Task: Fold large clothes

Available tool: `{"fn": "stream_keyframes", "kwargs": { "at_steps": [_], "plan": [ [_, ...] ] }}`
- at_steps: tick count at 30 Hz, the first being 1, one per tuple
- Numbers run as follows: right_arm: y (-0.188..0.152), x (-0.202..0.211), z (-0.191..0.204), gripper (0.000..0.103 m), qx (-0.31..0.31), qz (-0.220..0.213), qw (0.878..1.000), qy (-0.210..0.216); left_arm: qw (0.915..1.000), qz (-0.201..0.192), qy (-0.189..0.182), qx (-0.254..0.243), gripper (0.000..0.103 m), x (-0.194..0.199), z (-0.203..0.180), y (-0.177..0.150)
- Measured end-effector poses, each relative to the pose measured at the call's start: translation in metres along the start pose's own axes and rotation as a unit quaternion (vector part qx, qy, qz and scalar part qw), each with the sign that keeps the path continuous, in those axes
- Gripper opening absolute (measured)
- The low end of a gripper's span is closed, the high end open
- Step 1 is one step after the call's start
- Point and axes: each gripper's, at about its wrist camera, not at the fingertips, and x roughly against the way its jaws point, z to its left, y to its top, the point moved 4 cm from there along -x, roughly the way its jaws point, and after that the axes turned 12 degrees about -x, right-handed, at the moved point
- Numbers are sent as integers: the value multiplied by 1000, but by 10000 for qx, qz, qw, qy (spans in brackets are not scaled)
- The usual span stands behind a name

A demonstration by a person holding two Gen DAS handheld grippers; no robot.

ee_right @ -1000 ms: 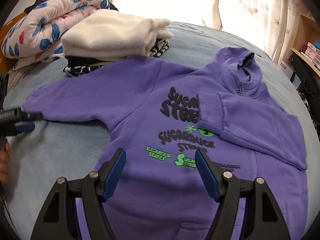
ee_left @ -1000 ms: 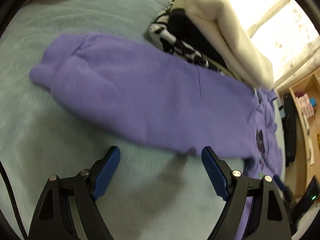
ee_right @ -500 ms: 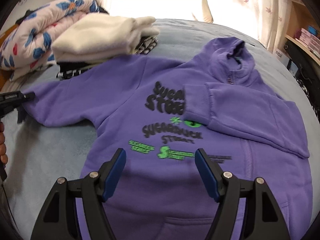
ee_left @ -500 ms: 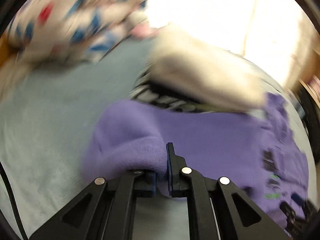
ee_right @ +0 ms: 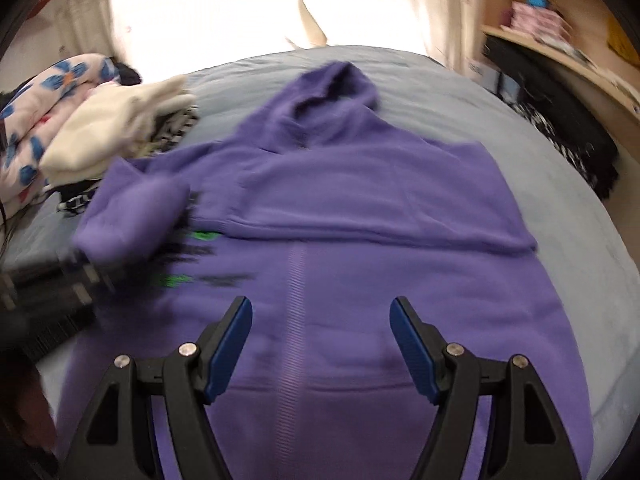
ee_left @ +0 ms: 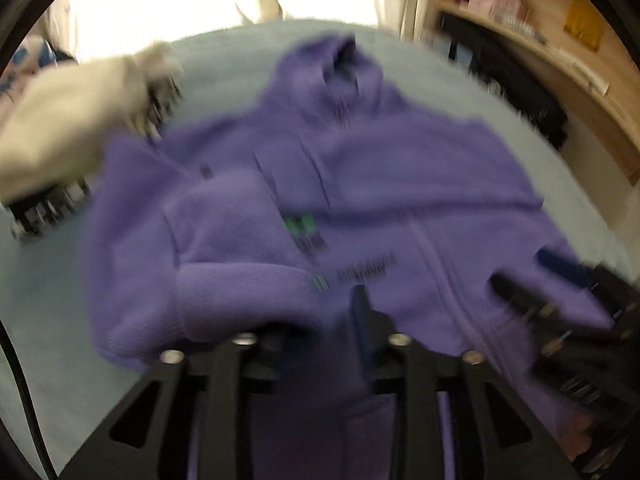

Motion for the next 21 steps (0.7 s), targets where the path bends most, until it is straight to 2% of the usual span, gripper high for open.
{"fn": "stream_keyframes", "kwargs": {
  "at_steps": [1, 2, 4, 6, 9, 13, 17, 20, 21],
  "plan": [
    [0, -1, -8, 72, -65, 40, 10000, 15, 9999, 145, -24, 42, 47, -9, -4, -8],
    [0, -2, -12, 72, -103, 63, 9999, 34, 9998, 193, -1, 35, 50, -12, -8, -12],
    [1, -2, -19, 72, -185, 107, 9997, 108, 9998, 188, 72, -86, 64, -10, -16, -20],
    [2, -2, -22, 72, -236, 108, 9994, 210, 9998, 135, 31, -153, 71, -3, -23, -22],
    [3, 2, -17, 72, -246, 111, 9987, 430, 9999, 86, -21, -125, 71, 12, -28, -31],
    [2, 8, 0, 72, -105, 124, 9970, 760, 9998, 17, -43, 212, 71, 34, -18, -46],
    [2, 17, 32, 72, 266, 58, 9943, 1029, 9977, -40, 191, 645, 71, 56, 6, -66],
    [-1, 25, 63, 72, 668, -14, 9906, 1193, 9933, -74, 514, 1030, 71, 73, 32, -78],
    [-2, 26, 75, 72, 840, -19, 9885, 1260, 9905, -45, 739, 1161, 71, 79, 44, -83]
  ]
}}
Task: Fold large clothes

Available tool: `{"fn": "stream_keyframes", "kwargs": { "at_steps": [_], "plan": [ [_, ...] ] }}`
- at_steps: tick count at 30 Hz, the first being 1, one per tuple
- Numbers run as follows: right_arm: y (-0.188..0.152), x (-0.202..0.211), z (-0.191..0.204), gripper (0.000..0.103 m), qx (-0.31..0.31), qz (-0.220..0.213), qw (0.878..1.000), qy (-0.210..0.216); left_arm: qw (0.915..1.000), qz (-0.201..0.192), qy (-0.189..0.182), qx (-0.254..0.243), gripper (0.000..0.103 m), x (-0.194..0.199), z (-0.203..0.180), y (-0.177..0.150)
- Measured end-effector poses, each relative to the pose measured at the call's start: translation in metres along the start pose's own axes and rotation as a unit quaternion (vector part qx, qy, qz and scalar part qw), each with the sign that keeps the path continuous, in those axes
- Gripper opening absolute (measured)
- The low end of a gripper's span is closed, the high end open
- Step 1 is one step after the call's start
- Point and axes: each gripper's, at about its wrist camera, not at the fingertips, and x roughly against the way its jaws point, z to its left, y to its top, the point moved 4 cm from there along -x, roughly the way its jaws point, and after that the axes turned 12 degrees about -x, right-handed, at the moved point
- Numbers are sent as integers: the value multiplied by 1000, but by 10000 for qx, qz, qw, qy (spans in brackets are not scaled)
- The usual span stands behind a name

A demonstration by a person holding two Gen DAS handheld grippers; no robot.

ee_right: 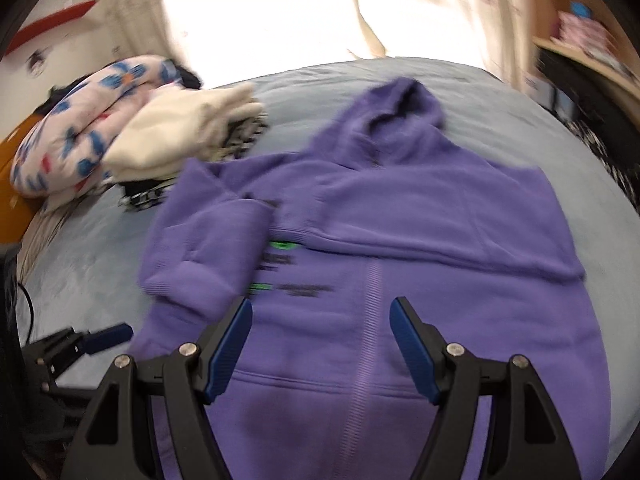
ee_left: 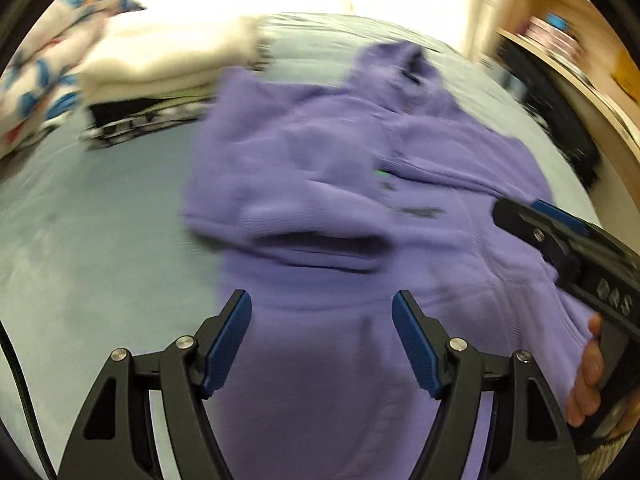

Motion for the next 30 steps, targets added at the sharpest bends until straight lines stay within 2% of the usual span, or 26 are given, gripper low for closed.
{"fn": "stream_keyframes", "kwargs": {
  "at_steps": [2, 4, 9, 12, 15, 16, 17, 18, 19, 21, 24, 27, 28, 30],
  "plan": [
    [-1, -5, 23, 72, 349, 24, 9993, 106, 9993, 30, 347, 150, 71, 5, 18, -4],
    [-2, -12, 43, 72, 681, 66, 9974, 209, 9985, 27, 465, 284, 71, 8, 31, -8],
    [-17, -39, 86, 72, 1644, 338, 9856, 218, 9970, 123, 387, 653, 71, 7, 56, -26],
    [-27, -59, 104, 72, 2190, 505, 9744, 45, 9962, 210, 286, 798, 71, 1, 65, -34],
    [-32, -81, 113, 72, 2581, 568, 9639, -312, 9953, 229, 242, 909, 71, -2, 71, -41],
    [-32, -87, 113, 71, 2647, 583, 9615, -447, 9950, 236, 232, 941, 71, -2, 73, -43],
    [-30, -93, 112, 65, 2701, 586, 9592, -600, 9948, 236, 217, 964, 71, -2, 74, -43],
    [-28, -97, 112, 35, 2720, 648, 9579, -648, 9947, 234, 203, 981, 71, -2, 75, -44],
    [-22, -99, 110, 21, 2657, 797, 9589, -604, 9945, 237, 205, 995, 71, -1, 76, -44],
    [2, -87, 106, 15, 2369, 716, 9683, -338, 9946, 220, 206, 997, 71, 0, 75, -44],
    [55, -41, 90, 15, 1942, -72, 9808, -154, 9953, 152, 203, 929, 71, 4, 70, -40],
    [103, 4, 43, 13, 1290, -747, 9887, -142, 9963, 81, 129, 845, 71, 7, 61, -37],
    [112, 13, 19, 13, 1033, -849, 9909, -182, 9967, 66, 94, 803, 71, 8, 57, -36],
    [115, 12, -27, 16, 585, -666, 9954, -352, 9975, 48, 31, 707, 71, 7, 48, -33]
  ]
}}
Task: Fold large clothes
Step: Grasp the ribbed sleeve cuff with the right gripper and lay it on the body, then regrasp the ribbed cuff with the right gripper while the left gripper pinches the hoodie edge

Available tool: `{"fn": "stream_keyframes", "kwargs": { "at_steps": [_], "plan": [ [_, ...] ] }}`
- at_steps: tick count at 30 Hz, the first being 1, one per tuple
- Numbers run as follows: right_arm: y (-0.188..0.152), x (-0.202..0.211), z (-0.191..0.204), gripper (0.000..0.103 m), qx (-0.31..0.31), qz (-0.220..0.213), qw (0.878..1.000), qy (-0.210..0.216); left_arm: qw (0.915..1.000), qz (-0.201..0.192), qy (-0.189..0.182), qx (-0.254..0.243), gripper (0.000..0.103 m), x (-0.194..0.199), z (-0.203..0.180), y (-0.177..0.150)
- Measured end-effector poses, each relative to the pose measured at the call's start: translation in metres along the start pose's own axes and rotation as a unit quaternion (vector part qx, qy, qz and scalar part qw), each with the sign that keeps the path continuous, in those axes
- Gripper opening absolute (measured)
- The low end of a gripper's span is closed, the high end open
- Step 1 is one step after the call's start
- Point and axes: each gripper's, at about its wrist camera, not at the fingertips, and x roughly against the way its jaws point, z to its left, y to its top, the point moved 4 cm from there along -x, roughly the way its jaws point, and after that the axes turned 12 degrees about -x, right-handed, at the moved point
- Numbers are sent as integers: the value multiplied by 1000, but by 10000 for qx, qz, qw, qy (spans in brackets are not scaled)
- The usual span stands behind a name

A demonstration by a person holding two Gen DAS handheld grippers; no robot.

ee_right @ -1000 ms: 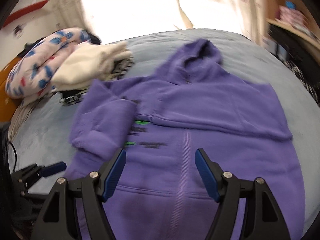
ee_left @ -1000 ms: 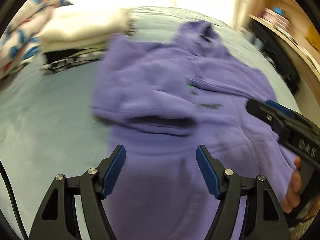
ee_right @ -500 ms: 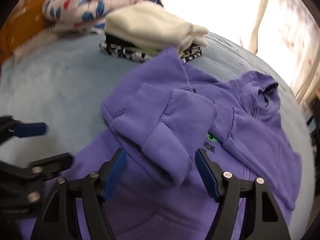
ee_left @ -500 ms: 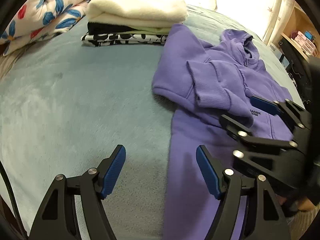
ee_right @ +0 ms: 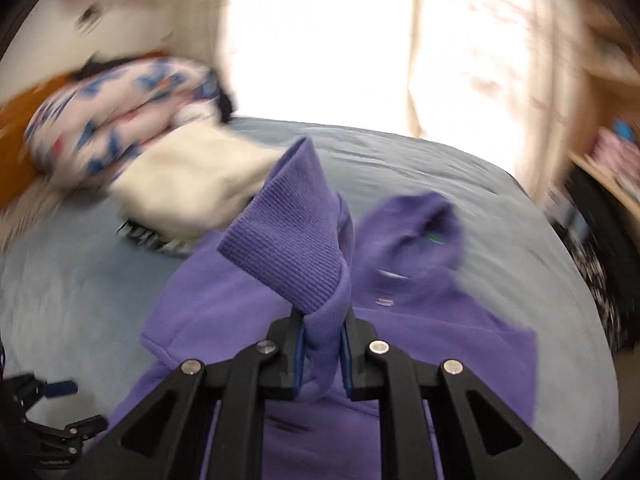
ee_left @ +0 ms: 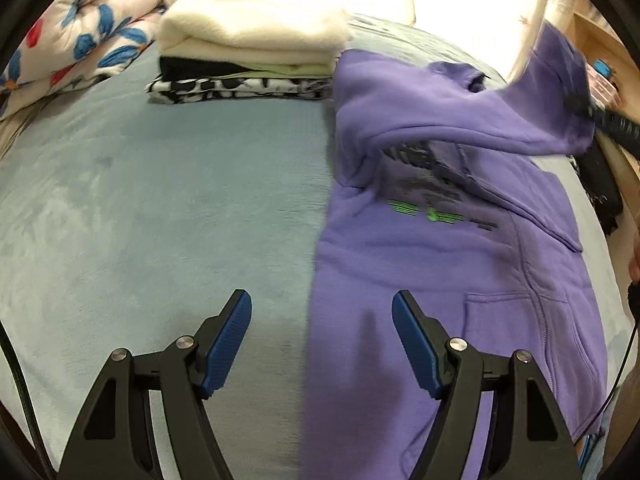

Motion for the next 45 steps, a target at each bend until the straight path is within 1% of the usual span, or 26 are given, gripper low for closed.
{"fn": "stream_keyframes", "kwargs": {
  "at_steps": [2, 3, 4, 6, 9, 12, 14, 19, 22, 24, 26, 27, 28, 30, 32, 33, 34, 35, 36, 37, 39, 40, 41, 42, 44, 45],
  "plan": [
    [-24, -18, -47, 33, -372, 635, 9969, -273, 9999, 46, -33, -147, 71, -4, -10, 0],
    [-43, -29, -74, 49, -576, 1030, 9922, -414, 9997, 80, -50, -203, 71, -6, -14, 0],
    [-55, -34, -89, 52, -696, 1214, 9892, -441, 9995, 124, -83, -278, 71, -10, -19, 1],
    [-79, -38, -123, 52, -1034, 1550, 9816, -427, 9988, 196, -159, -429, 71, -16, -26, 5],
    [-87, -33, -153, 52, -1608, 1623, 9735, -96, 9977, 181, -143, -633, 71, -24, -31, 20],
    [-73, -35, -171, 52, -1995, 1511, 9681, 144, 9966, 113, -218, -785, 71, -37, -29, 49],
    [-63, -44, -171, 52, -2055, 1460, 9674, 259, 9964, 67, -298, -796, 71, -50, -25, 76],
    [-40, -92, -174, 52, -2020, 1594, 9661, 235, 9968, 136, -518, -595, 71, -95, -9, 135],
    [-36, -119, -181, 52, -1993, 1691, 9652, 73, 9976, 163, -435, -516, 71, -120, -1, 164],
    [-36, -134, -183, 53, -2035, 1785, 9626, 110, 9976, 260, -489, -426, 71, -136, 3, 177],
    [-37, -142, -185, 60, -2065, 1748, 9626, 147, 9971, 400, -551, -338, 71, -153, 5, 187],
    [-38, -144, -185, 65, -2062, 1698, 9634, 219, 9969, 437, -567, -333, 71, -159, 5, 189],
    [-39, -146, -183, 69, -2028, 1669, 9645, 286, 9962, 510, -614, -336, 71, -168, 5, 191],
    [-41, -147, -173, 68, -1802, 1613, 9700, 248, 9955, 633, -646, -281, 71, -182, 3, 194],
    [-43, -146, -164, 44, -1503, 1629, 9748, 240, 9953, 658, -683, -187, 71, -192, 0, 197],
    [-44, -144, -158, 24, -1410, 1680, 9750, 356, 9957, 622, -677, -143, 66, -193, -1, 198],
    [-44, -140, -156, 20, -1360, 1629, 9766, 337, 9959, 514, -734, -94, 42, -192, -4, 200],
    [-41, -135, -152, 18, -1290, 1560, 9787, 341, 9958, 455, -799, -45, 33, -190, -7, 202],
    [-37, -128, -149, 16, -1222, 1440, 9814, 358, 9969, 376, -687, -4, 25, -187, -9, 203],
    [-31, -118, -146, 16, -1147, 1216, 9854, 317, 9984, 204, -528, -18, 20, -178, -12, 205],
    [-18, -99, -145, 16, -1073, 706, 9914, 251, 9992, -102, -343, -164, 19, -166, -19, 206],
    [-12, -95, -147, 16, -1056, 466, 9933, 94, 9990, -226, -269, -258, 19, -162, -23, 206],
    [-12, -97, -150, 16, -1045, 405, 9937, -40, 9990, -260, -211, -308, 19, -163, -26, 205],
    [-15, -107, -152, 16, -1032, 503, 9932, -197, 9990, -235, -136, -347, 20, -167, -29, 204],
    [-30, -141, -154, 16, -959, 1022, 9890, -465, 9990, -6, 68, -446, 26, -186, -33, 201],
    [-39, -154, -154, 20, -914, 1215, 9868, -556, 9986, 69, 176, -494, 36, -193, -33, 199]
  ]
}}
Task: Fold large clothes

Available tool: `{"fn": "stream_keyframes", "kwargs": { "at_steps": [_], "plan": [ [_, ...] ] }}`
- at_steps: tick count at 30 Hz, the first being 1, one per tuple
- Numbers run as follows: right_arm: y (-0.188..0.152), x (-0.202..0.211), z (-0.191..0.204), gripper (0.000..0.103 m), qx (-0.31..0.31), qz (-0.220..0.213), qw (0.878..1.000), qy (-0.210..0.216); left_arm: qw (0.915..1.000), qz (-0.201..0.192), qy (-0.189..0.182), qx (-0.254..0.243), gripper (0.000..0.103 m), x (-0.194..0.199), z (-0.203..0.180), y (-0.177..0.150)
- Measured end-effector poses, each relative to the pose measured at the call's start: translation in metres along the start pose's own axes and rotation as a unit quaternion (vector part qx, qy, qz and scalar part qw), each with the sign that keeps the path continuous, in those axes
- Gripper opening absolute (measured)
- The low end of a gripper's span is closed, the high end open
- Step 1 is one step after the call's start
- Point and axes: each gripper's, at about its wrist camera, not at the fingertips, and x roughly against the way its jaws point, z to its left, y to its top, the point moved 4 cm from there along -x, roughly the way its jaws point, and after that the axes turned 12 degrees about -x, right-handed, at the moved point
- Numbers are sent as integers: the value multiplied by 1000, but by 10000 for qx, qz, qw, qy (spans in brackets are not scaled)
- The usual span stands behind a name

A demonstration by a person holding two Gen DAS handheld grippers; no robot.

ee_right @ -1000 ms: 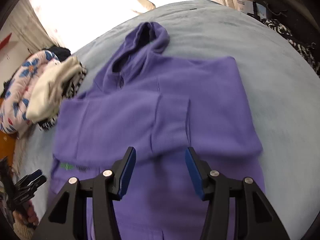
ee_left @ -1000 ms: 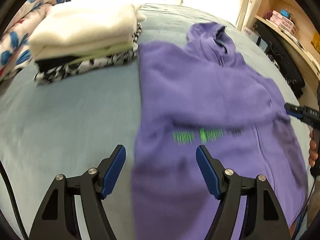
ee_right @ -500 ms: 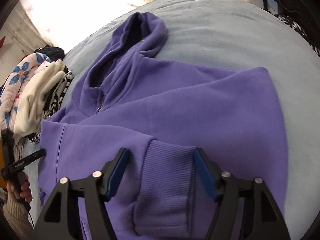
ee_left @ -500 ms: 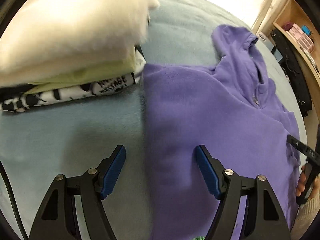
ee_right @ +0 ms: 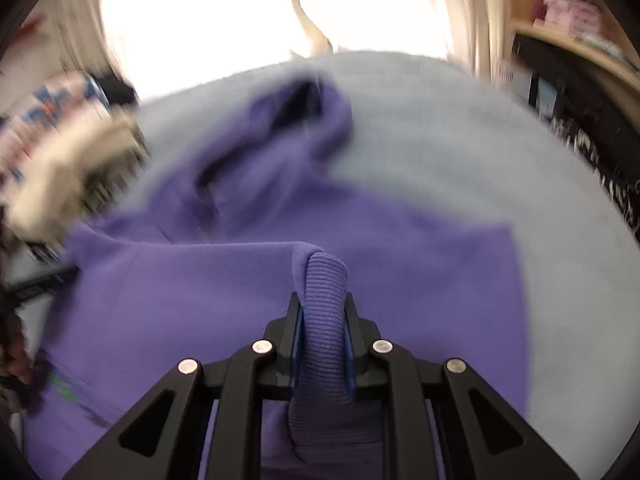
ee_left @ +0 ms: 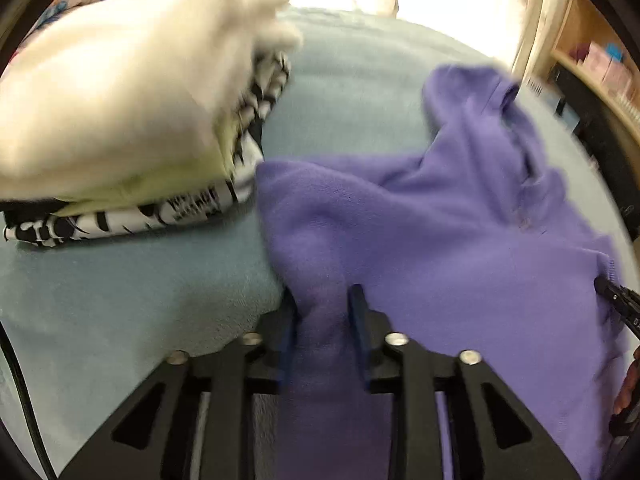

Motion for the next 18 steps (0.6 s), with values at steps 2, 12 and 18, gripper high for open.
{"fn": "stream_keyframes", "kwargs": {
  "at_steps": [2, 12, 18],
  "plan": [
    [1, 2, -1, 24, -159, -57, 9998, -40, 10000, -6, 78, -4, 40, 1, 3, -2],
    [-1, 72, 14, 48, -215, -580, 9973, 389, 9909, -507, 800, -957, 43, 81, -13, 3],
    [-16, 51, 103, 48, 514, -282, 9940, 924, 9933, -680, 564, -744, 43, 59, -41, 37]
  ]
}}
